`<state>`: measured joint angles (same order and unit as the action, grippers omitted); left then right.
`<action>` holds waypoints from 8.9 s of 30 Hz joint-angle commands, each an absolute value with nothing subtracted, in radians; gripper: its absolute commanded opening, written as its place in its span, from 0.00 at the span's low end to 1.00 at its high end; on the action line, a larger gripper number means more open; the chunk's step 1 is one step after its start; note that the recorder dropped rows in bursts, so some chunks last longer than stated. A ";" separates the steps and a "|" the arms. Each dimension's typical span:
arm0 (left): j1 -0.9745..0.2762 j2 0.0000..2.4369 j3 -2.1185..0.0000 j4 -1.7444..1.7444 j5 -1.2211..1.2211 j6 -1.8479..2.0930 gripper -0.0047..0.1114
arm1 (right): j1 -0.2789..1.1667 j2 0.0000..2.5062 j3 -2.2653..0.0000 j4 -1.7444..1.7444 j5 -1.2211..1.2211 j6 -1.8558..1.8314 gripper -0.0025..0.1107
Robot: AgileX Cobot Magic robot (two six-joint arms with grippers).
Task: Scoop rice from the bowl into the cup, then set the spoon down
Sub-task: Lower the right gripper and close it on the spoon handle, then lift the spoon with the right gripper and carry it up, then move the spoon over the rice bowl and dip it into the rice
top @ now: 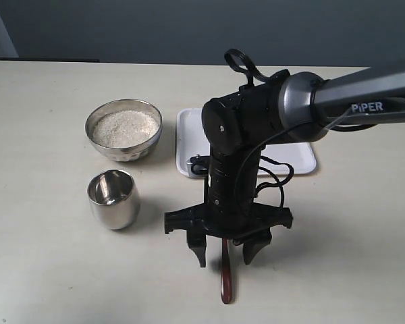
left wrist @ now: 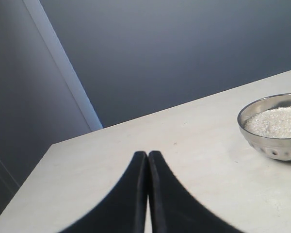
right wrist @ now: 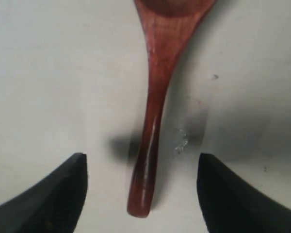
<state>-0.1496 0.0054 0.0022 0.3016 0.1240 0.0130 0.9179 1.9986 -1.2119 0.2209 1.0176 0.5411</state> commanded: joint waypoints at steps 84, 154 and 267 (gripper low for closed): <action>-0.155 0.000 0.000 0.297 0.121 0.008 0.04 | 0.919 2.000 -1.210 0.186 0.962 0.552 0.57; -0.155 0.000 0.000 0.297 0.121 0.008 0.04 | 0.919 2.066 -1.701 -0.888 1.221 -0.086 0.02; -0.154 0.000 0.000 0.297 0.119 0.008 0.04 | 0.968 2.390 -1.858 -1.289 0.756 -0.587 0.02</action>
<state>-0.1496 0.0054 0.0022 0.3016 0.1240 0.0130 0.9622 2.3845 -1.8528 -1.2859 0.7535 -0.5698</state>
